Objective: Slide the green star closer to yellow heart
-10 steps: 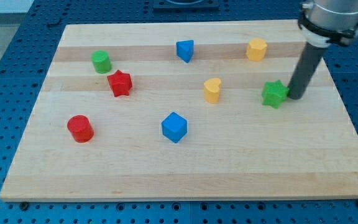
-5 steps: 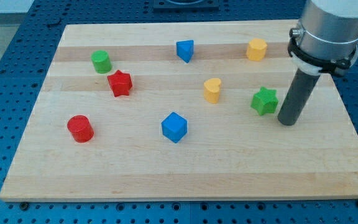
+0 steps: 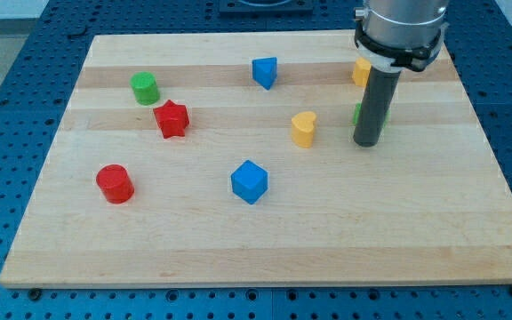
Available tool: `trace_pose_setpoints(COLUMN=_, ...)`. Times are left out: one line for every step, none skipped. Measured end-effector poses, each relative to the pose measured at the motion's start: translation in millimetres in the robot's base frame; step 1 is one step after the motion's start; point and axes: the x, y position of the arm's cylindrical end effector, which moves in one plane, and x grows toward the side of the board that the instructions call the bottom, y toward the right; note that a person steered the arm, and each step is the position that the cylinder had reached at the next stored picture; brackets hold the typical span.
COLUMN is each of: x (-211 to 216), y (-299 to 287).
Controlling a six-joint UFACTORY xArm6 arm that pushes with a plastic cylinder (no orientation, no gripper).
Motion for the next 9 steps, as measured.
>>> trace_pose_setpoints(x=23.7, y=22.0)
trace_pose_setpoints(x=34.8, y=59.2)
trace_pose_setpoints(x=16.5, y=74.9)
trace_pose_setpoints(x=-14.3, y=64.2)
trace_pose_setpoints(x=-38.1, y=35.9)
trace_pose_setpoints(x=-60.8, y=-3.7)
trace_pose_setpoints(x=-71.8, y=-31.7)
trace_pose_setpoints(x=-72.8, y=-32.6)
trace_pose_setpoints(x=-71.0, y=-7.5)
